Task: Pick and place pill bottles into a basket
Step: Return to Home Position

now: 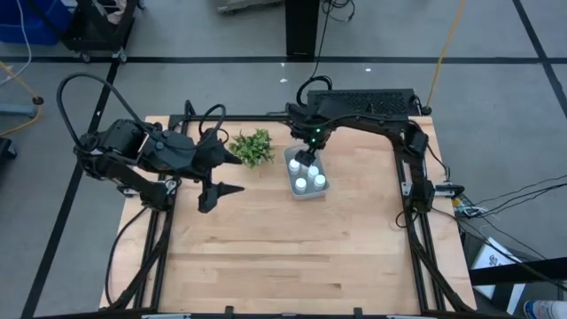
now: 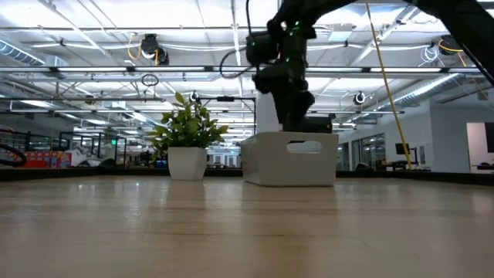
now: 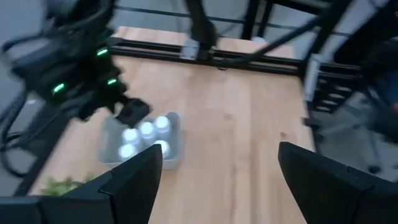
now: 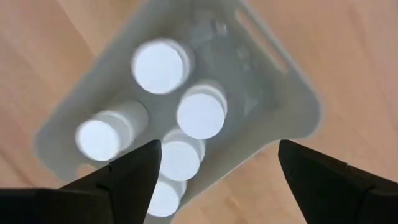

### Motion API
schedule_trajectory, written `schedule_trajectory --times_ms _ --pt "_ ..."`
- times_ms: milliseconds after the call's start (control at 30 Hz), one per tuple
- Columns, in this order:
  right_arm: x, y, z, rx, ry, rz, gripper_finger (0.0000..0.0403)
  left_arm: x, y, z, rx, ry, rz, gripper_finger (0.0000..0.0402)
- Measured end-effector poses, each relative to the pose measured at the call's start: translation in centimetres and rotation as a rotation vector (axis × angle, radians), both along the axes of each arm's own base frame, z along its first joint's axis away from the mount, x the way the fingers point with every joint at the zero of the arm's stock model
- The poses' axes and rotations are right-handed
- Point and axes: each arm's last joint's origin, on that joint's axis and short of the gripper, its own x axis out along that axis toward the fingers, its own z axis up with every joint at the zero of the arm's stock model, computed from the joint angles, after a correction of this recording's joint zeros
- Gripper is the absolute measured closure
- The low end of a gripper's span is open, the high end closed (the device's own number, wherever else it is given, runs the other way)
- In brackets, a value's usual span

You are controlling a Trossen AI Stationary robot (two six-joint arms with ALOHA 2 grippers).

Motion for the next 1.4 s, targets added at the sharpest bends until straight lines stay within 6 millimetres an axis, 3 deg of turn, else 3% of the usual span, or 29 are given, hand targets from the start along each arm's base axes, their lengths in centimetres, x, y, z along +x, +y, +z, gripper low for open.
schedule_trajectory --times_ms 133,300,467,567,633,700,833,1000,1167,1333,1400 --pt "-0.9 1.0 3.6 -0.038 -0.12 -0.056 0.0083 0.0 0.2 0.0 0.003 -0.013 0.079 0.0083" --pt "-2.6 3.7 9.5 -0.11 -0.373 -0.091 0.0088 0.2 0.0 0.4 0.018 -0.052 0.052 0.0082" --pt "-5.8 7.2 15.2 -0.174 -0.588 -0.187 0.0088 0.5 0.1 0.3 0.019 -0.071 0.058 0.0074" --pt "-7.3 10.1 17.2 -0.164 -0.725 -0.167 0.0088 0.9 -0.1 -0.9 0.056 -0.046 0.092 0.0075" --pt "-7.3 12.4 17.2 -0.158 -0.835 -0.097 0.0089 1.2 -0.4 -2.0 0.07 -0.052 0.101 0.0078" --pt "-7.0 14.7 16.2 -0.132 -0.935 -0.025 0.0089 1.4 -0.7 -3.1 0.045 -0.109 0.093 0.0082" --pt "-7.1 18.4 11.7 -0.077 -1.088 0.072 0.0087 1.5 -1.5 -6.4 -0.041 -0.2 -0.014 0.0084" --pt "-8.8 21.7 7.2 0.004 -1.335 0.109 0.0089 -1.0 -1.8 -11.7 -0.101 -0.227 0.036 0.0076" --pt "-11.1 22.9 1.9 0.096 -1.384 0.112 0.0087 -3.5 -2.3 -17.2 -0.193 -0.299 0.063 0.0076" --pt "-13.0 22.5 -2.5 0.311 -1.435 -0.07 0.0089 -4.7 -2.6 -20.0 -0.441 -0.294 0.088 0.0082" --pt "-13.9 22.3 -4.6 0.357 -1.393 -0.109 0.0089 -5.0 -2.7 -21.1 -0.385 -0.229 0.026 0.0084"
